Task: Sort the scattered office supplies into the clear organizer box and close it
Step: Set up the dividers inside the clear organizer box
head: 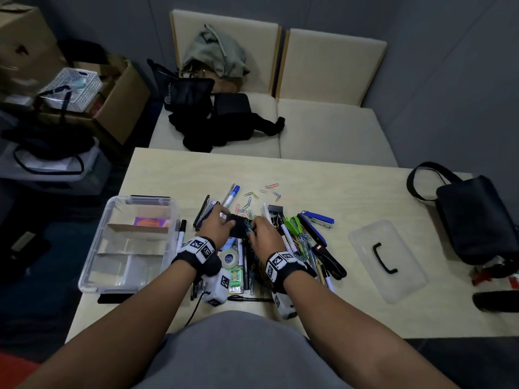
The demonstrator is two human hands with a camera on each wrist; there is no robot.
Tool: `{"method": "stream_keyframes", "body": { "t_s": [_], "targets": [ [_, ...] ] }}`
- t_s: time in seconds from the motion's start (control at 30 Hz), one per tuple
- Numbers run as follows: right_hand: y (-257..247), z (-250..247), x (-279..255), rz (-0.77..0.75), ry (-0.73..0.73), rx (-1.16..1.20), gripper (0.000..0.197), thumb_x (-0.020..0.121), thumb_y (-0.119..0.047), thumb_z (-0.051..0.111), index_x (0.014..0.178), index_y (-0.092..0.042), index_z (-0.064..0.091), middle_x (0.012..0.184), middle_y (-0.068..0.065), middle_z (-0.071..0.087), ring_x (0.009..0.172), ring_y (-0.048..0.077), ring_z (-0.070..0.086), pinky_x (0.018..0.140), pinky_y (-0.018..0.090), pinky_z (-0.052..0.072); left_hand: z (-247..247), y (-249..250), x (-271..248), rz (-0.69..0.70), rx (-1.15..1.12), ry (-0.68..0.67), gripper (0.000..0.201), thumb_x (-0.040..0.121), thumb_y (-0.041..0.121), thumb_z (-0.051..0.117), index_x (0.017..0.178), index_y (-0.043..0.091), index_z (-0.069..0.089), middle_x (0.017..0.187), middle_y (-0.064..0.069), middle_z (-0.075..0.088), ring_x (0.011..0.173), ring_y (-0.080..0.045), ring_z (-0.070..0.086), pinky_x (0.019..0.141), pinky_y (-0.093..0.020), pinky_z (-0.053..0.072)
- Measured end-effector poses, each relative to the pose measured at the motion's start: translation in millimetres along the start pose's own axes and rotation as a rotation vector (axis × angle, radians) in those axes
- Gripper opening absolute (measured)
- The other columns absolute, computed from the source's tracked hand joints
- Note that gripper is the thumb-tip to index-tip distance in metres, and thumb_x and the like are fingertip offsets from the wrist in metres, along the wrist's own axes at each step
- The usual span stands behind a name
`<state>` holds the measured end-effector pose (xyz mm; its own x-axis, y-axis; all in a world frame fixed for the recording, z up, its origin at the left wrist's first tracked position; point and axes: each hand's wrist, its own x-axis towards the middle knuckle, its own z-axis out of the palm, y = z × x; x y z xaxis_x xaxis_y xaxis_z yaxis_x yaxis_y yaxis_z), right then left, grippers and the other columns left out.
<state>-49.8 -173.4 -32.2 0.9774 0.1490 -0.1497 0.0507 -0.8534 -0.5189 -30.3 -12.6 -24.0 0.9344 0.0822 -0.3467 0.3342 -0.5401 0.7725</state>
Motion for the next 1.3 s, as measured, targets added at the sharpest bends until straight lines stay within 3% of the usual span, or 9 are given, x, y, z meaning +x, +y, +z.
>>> {"method": "stream_keyframes", "body": {
  "t_s": [0.13, 0.27, 0.4, 0.6, 0.8, 1.0, 1.13, 1.3],
  "targets": [
    [3.2, 2.2, -7.9, 0.033, -0.042, 0.03, 0.016, 0.094, -0.02, 0.059, 0.093, -0.01, 0.047, 0.083, 0.006, 0.054, 0.069, 0.028, 0.049, 0.059, 0.033, 0.038, 3.5, -4.4, -6.9, 0.004, 0.007, -0.005, 0.016, 0.092, 0.015, 0.062, 0.102, 0.019, 0.05, 0.071, 0.0, 0.05, 0.063, -0.021, 0.053, 0.065, -0.034, 0.049],
    [6.0, 3.8, -14.0, 0.054, -0.089, 0.021, 0.019, 0.095, -0.022, 0.059, 0.089, -0.012, 0.044, 0.078, 0.006, 0.053, 0.067, 0.028, 0.049, 0.061, 0.035, 0.043, 7.1, -7.9, -12.4, 0.0, 0.01, -0.018, 0.017, 0.092, 0.015, 0.063, 0.102, 0.02, 0.051, 0.073, 0.0, 0.051, 0.064, -0.02, 0.053, 0.065, -0.032, 0.047],
    [6.3, 3.0, -17.3, 0.051, -0.12, 0.002, 0.019, 0.095, -0.022, 0.06, 0.088, -0.013, 0.044, 0.081, 0.007, 0.056, 0.072, 0.029, 0.055, 0.064, 0.037, 0.049, 8.9, -11.6, -15.1, -0.005, 0.023, -0.024, 0.018, 0.091, 0.016, 0.064, 0.102, 0.022, 0.05, 0.075, 0.002, 0.054, 0.066, -0.021, 0.056, 0.068, -0.034, 0.049],
    [7.5, 1.8, -19.2, 0.055, -0.127, 0.0, 0.017, 0.094, -0.021, 0.06, 0.089, -0.012, 0.047, 0.082, 0.008, 0.058, 0.072, 0.029, 0.056, 0.064, 0.036, 0.049, 8.1, -13.1, -17.7, -0.019, 0.042, -0.004, 0.017, 0.093, 0.015, 0.061, 0.103, 0.02, 0.049, 0.079, 0.001, 0.054, 0.066, -0.017, 0.053, 0.064, -0.028, 0.041],
    [16.0, 6.1, -25.3, 0.095, -0.175, -0.059, 0.013, 0.094, -0.02, 0.058, 0.091, -0.012, 0.049, 0.087, 0.01, 0.062, 0.077, 0.03, 0.06, 0.064, 0.036, 0.05, 5.5, -13.0, -16.9, -0.044, 0.043, 0.024, 0.019, 0.093, 0.015, 0.061, 0.108, 0.016, 0.049, 0.082, -0.002, 0.054, 0.064, -0.019, 0.052, 0.063, -0.027, 0.042],
    [23.2, 7.5, -26.0, 0.156, -0.27, -0.114, 0.014, 0.092, -0.02, 0.062, 0.1, -0.011, 0.053, 0.1, 0.012, 0.065, 0.089, 0.032, 0.064, 0.075, 0.041, 0.056, 5.9, -14.1, -18.6, -0.062, 0.034, 0.04, 0.021, 0.094, 0.016, 0.06, 0.111, 0.016, 0.049, 0.089, -0.003, 0.056, 0.067, -0.02, 0.053, 0.066, -0.028, 0.044],
    [21.1, 9.3, -25.5, 0.131, -0.184, -0.058, 0.03, 0.09, -0.035, 0.065, 0.106, -0.015, 0.051, 0.11, 0.005, 0.055, 0.096, 0.028, 0.058, 0.074, 0.037, 0.05, 6.7, -13.9, -18.3, -0.062, 0.04, 0.043, 0.021, 0.093, 0.018, 0.061, 0.11, 0.018, 0.048, 0.086, -0.002, 0.057, 0.066, -0.02, 0.054, 0.065, -0.029, 0.046],
    [13.1, 7.5, -21.4, 0.065, -0.092, -0.025, 0.029, 0.092, -0.04, 0.062, 0.104, -0.015, 0.051, 0.108, 0.003, 0.056, 0.093, 0.025, 0.057, 0.07, 0.036, 0.049, 9.0, -13.3, -18.1, -0.031, 0.031, 0.013, 0.019, 0.092, 0.02, 0.062, 0.106, 0.022, 0.049, 0.08, 0.003, 0.053, 0.066, -0.018, 0.053, 0.066, -0.03, 0.047]
  ]
}}
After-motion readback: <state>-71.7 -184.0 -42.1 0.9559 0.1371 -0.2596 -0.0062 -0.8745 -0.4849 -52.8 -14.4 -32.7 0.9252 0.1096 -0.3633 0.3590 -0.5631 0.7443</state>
